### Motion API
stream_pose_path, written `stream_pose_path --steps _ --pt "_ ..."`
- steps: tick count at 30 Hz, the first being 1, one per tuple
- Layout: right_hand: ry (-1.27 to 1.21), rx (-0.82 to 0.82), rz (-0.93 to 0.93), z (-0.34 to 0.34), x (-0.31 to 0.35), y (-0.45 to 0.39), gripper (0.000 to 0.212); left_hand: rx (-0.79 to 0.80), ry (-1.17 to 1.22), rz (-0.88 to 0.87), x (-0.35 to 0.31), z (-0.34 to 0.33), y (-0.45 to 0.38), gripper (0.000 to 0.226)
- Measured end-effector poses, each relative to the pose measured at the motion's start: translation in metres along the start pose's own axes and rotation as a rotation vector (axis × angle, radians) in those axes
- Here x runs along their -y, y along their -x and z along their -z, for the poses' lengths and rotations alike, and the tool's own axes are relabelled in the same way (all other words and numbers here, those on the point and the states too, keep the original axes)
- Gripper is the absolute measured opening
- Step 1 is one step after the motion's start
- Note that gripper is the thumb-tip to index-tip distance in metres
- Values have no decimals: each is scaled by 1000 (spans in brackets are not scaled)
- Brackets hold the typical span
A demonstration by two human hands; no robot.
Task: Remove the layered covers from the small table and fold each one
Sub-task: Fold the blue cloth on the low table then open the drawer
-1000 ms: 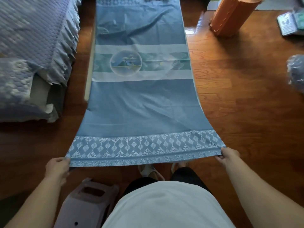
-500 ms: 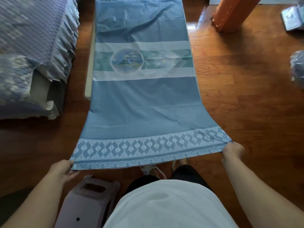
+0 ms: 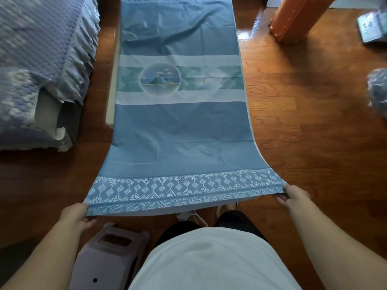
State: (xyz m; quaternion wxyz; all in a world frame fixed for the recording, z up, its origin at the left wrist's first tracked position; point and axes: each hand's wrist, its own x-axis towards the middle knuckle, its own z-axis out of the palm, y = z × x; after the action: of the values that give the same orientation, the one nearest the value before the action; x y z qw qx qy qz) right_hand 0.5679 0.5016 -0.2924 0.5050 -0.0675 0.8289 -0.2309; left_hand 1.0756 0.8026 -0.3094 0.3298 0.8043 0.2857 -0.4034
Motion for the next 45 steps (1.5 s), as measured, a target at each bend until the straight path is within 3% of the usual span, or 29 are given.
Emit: stream_pose_path --steps 6,10,16,22,25,27,31,33,36,40,43,45 --pt "21 -39 33 12 0 -2 8 -55 -26 -38 5 8 -14 6" --pt "85 -24 56 20 5 -3 24 27 -8 54 6 22 -15 15" --pt "179 -6 37 30 5 -15 9 183 -112 111 -1 22 11 15" --pt "76 51 15 26 6 -10 12 96 -94 74 -4 14 2 20" --pt "24 25 -1 24 4 -5 18 24 -36 46 1 8 0 8" --pt "9 16 -26 23 5 -5 19 35 -1 86 7 7 4 26" --pt "203 73 -17 21 9 13 26 41 -25 -25 11 6 22 23" --pt "285 102 25 15 15 20 26 69 58 -112 1 2 28 24" --pt "249 148 52 1 36 28 25 163 264 -208 -31 -9 38 47" --pt "158 175 110 -25 76 37 26 250 397 -260 -73 -32 59 35" --pt "147 197 187 -48 117 42 47 261 493 -252 -111 -52 69 35" --pt "139 237 228 -65 149 45 40 260 548 -262 -144 -65 73 33"
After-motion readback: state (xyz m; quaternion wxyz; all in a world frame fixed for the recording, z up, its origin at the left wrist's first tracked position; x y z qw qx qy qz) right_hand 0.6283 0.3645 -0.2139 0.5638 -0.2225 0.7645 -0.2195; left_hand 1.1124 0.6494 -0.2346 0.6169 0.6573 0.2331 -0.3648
